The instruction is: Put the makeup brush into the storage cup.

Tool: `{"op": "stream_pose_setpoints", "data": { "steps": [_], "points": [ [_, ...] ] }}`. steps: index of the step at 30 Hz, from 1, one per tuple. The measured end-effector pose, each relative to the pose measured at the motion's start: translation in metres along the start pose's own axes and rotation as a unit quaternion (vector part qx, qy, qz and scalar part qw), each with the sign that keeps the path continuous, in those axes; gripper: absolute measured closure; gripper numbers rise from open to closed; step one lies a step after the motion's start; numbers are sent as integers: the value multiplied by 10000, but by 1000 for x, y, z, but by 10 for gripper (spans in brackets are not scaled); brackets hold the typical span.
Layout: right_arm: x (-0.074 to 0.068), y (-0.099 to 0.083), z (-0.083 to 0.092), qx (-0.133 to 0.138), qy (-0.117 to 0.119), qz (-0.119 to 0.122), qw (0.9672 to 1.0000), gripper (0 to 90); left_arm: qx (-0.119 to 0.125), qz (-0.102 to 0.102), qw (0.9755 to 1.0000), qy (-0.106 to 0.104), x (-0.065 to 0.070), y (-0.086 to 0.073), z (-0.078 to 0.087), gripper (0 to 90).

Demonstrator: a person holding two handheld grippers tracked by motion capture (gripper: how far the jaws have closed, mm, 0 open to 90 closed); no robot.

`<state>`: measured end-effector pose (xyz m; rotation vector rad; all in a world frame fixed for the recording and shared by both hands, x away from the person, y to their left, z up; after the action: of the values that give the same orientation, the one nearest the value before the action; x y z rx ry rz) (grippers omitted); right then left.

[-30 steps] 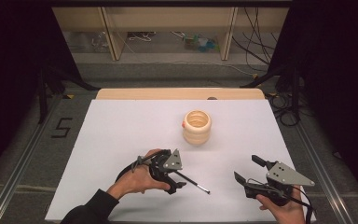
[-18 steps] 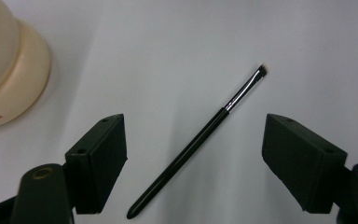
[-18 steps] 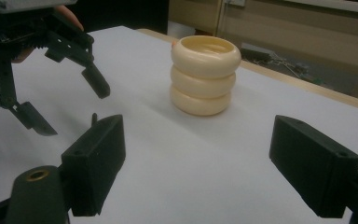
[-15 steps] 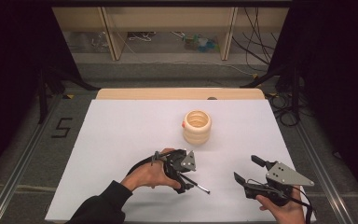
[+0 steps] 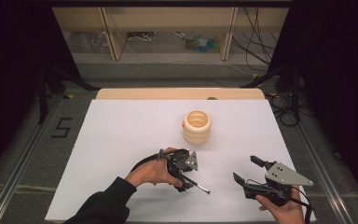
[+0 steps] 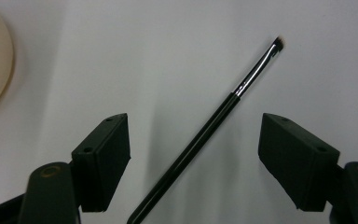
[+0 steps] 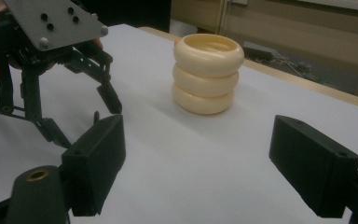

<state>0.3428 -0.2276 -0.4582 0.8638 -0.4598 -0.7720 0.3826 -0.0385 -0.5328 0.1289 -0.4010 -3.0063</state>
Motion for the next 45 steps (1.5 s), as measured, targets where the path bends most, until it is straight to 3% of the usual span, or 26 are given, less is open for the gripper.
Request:
{"op": "stream_pose_setpoints", "data": {
  "steps": [2,3,6,7,9,10,11,12,18,19,24,29,45],
  "points": [
    [1,0,0,21,-49,59,10000,194,-197,-177,9996,43,0,-2,-1,253],
    [1,0,0,21,-49,59,10000,194,-144,-88,9999,25,1,-1,-2,253],
    [2,1,-2,75,-70,46,9999,194,-258,-224,9994,27,-1,0,-1,254],
    [2,2,-2,100,-49,53,9999,194,-216,-132,9997,7,0,2,-2,256],
    [1,1,-2,100,-30,47,9999,194,-287,-164,9995,21,-2,2,-3,266],
    [1,1,-2,98,-26,50,9999,194,-403,-274,9988,29,-5,0,-2,278],
    [1,1,-2,98,-26,50,9999,194,-281,-132,9995,-11,-3,2,-4,278],
    [1,1,-2,96,-23,49,9999,194,-426,-283,9987,16,-6,0,-4,280],
    [1,1,-2,68,-5,56,10000,194,-587,-354,9976,-72,-3,-3,-10,330],
    [1,1,-2,67,-4,59,10000,194,-468,-207,9986,-120,-1,-1,-11,338],
    [0,1,-3,59,17,74,10000,194,-690,-433,9966,-76,-3,-3,-13,378],
    [0,0,-3,48,17,77,10000,195,-779,-437,9960,-50,-3,-4,-12,442],
    [-1,0,-3,35,25,92,9999,199,-1062,-240,9932,-404,-1,-4,-12,614]
  ]
}}
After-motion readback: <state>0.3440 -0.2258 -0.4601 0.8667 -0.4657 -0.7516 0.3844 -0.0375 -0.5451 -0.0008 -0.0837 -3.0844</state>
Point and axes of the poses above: each handheld gripper's, and its own axes: z roughly backward along the jaws, y roughly out of its top, x roughly to its right, the point moved 9 cm from there along -z, roughly forward along the jaws, and after that the axes turned 14 degrees about -x, right-handed, at the moved point
